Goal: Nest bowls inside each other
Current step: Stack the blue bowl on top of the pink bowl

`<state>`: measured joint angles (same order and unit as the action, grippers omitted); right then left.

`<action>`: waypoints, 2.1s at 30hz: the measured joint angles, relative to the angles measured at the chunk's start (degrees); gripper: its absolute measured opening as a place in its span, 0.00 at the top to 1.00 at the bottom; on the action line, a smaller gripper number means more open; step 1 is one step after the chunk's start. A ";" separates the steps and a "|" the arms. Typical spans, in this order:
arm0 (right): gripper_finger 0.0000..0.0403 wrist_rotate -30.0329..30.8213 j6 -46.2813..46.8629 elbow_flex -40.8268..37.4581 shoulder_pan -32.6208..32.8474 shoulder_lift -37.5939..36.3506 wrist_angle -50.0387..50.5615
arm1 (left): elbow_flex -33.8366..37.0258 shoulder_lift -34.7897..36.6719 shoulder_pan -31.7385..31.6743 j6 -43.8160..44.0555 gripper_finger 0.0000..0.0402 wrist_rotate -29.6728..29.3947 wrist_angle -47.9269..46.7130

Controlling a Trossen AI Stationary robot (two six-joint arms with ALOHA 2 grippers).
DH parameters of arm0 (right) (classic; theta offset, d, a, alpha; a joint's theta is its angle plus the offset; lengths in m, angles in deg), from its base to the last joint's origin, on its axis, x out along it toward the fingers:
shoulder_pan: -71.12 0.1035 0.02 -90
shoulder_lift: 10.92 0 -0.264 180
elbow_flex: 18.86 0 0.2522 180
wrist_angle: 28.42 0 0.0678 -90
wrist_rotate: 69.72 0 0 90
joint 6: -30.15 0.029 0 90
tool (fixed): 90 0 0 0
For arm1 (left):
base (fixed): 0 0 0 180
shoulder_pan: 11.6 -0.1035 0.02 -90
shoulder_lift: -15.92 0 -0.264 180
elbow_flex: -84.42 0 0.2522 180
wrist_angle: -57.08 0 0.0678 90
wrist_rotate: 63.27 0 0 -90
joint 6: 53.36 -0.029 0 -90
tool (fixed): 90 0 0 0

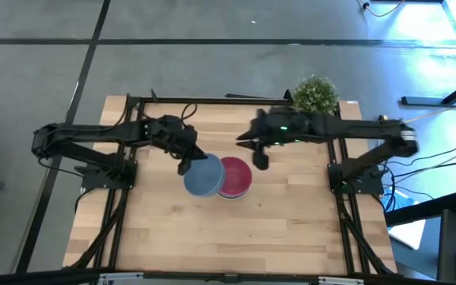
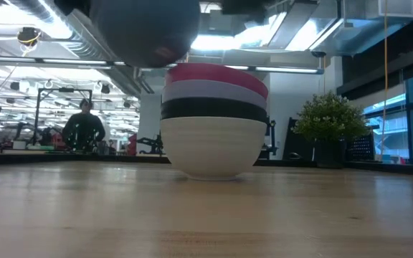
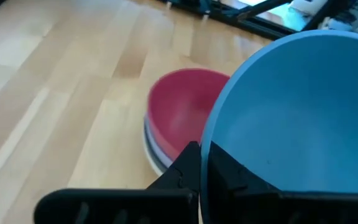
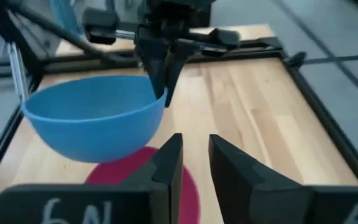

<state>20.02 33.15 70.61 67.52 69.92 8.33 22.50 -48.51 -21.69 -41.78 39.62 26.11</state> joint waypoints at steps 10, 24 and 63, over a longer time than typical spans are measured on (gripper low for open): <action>0.80 3.89 7.16 -27.37 -0.04 -20.56 -17.07 | -11.31 -9.45 -3.44 -4.84 1.00 3.32 -2.92; 0.80 6.27 9.73 -38.50 0.03 -29.53 -19.68 | -25.82 -27.68 -3.78 -7.93 1.00 5.90 -14.75; 0.80 8.21 7.22 -38.55 -0.04 -29.75 -18.83 | -29.88 -34.68 -1.53 -7.61 0.94 2.84 -20.35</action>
<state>28.22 40.37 32.06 67.48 40.17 -10.50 -7.38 -83.19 -23.22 -49.39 42.46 5.76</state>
